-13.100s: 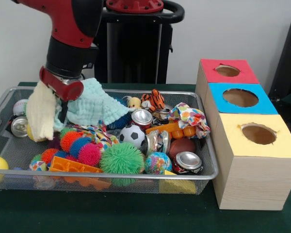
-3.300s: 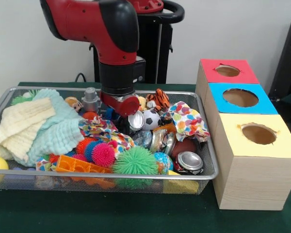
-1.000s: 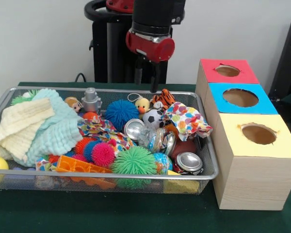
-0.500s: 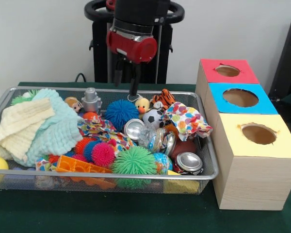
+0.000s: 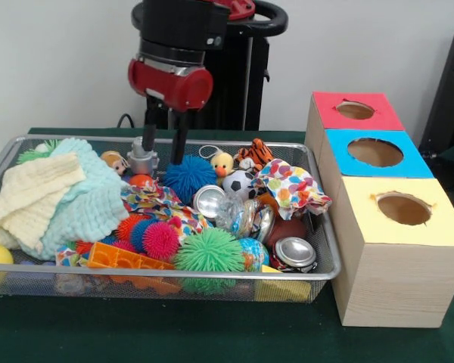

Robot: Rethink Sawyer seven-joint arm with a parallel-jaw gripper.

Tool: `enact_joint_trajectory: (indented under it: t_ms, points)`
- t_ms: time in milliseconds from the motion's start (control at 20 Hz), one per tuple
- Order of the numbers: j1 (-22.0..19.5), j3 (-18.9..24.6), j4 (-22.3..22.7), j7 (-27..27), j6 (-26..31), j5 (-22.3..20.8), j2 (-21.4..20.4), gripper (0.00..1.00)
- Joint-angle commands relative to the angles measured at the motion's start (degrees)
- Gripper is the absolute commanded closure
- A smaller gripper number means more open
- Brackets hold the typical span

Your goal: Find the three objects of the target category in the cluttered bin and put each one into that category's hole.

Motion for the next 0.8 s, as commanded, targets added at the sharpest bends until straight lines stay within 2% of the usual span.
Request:
enact_joint_trajectory:
  t_ms: [50,350,550,800]
  points:
    - [-7.3,16.8,-3.7,-26.7,14.2,-6.1,0.3,0.0]
    - [-12.3,24.1,-3.7,-32.3,17.5,-9.1,0.9,0.0]
    - [-13.1,25.7,-4.3,-33.3,19.6,-10.2,0.4,0.0]
    - [-13.9,29.0,-3.3,-35.0,22.7,-8.9,-1.0,0.0]
